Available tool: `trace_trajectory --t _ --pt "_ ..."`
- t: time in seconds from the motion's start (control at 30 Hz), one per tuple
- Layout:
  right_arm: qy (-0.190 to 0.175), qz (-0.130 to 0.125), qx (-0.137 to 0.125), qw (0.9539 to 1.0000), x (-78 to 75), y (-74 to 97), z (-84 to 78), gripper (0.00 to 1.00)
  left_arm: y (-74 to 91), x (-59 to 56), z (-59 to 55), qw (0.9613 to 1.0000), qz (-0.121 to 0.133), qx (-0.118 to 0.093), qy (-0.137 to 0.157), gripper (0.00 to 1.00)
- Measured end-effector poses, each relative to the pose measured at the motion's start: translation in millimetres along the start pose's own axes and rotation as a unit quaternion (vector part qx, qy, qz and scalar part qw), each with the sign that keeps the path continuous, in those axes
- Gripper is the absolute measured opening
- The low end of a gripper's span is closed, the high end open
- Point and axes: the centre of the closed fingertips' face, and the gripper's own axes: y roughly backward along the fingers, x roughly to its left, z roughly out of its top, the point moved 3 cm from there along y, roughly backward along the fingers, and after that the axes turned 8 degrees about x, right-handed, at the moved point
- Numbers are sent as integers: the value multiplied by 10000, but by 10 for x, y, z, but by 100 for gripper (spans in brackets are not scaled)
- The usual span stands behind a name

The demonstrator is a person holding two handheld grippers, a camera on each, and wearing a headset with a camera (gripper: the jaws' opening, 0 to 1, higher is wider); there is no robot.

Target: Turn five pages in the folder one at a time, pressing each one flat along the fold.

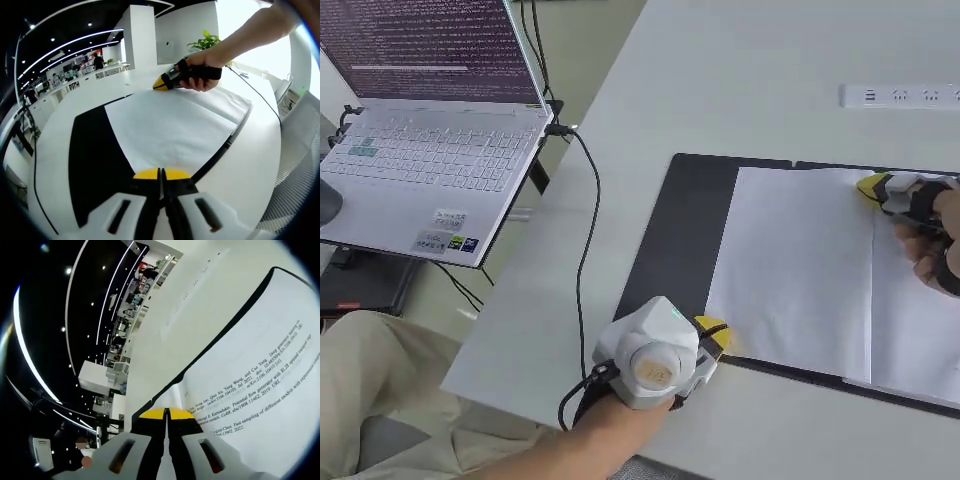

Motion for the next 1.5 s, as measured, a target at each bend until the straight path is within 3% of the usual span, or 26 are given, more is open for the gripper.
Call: trace_trajectory --t 0.3,0.57,0.9,1.5 --pt "-227 20 -301 9993 14 -47 125 0 -6 -1 -2 10000 -20 -15 -50 0" --pt "-267 27 -258 9993 -1 -48 136 0 -11 5 -3 10000 -16 -12 -52 0" --pt "-272 94 33 9996 -60 43 22 0 -12 4 2 10000 -40 24 -83 0" --pt "-341 340 386 9981 -77 375 -449 0 -6 -2 1 9999 -40 -3 -108 0"
